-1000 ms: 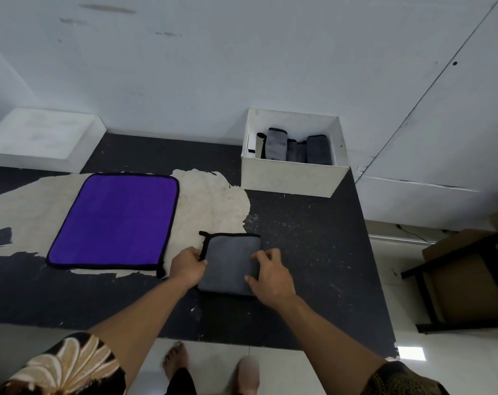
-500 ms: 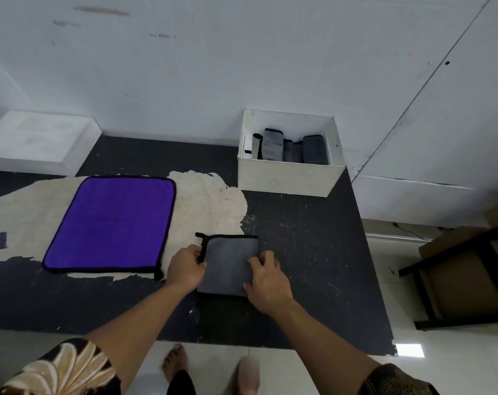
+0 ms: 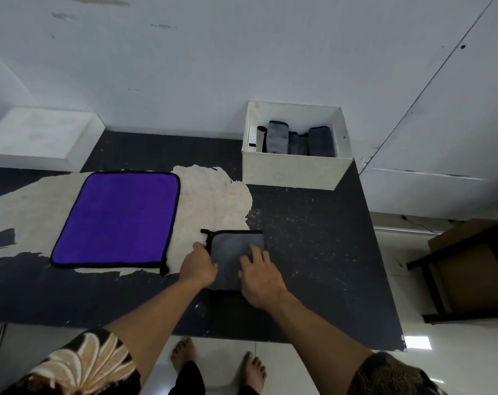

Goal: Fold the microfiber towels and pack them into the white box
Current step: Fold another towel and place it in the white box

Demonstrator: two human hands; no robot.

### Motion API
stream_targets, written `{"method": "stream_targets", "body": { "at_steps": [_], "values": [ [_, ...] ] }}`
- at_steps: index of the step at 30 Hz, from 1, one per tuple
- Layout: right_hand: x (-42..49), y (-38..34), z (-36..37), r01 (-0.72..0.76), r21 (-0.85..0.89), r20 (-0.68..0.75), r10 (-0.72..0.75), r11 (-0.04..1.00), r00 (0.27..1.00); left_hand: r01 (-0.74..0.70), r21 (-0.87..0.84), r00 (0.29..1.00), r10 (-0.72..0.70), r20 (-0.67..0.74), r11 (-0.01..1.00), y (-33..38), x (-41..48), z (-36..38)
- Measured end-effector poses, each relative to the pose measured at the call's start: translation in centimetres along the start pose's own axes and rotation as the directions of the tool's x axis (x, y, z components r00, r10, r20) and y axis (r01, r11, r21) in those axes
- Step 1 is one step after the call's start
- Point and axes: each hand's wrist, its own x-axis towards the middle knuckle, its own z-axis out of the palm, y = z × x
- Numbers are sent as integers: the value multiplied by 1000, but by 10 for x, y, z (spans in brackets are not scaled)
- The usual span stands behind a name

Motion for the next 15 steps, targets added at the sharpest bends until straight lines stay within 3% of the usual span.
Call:
{"method": "stream_targets", "body": {
  "at_steps": [5,10,15],
  "values": [
    [19,3,-6,-119,49,85,115,992,990,-30,-2,998,30,51,1000,-4,2,0],
    [21,0,-8,-169,-45,136,174,985,975,-58,-44,995,61,78,997,-5,5,-4],
    [8,-6,-7,-292,-12,29,293,956,956,-52,-54,996,56,63,997,-4,7,-8]
  ]
}}
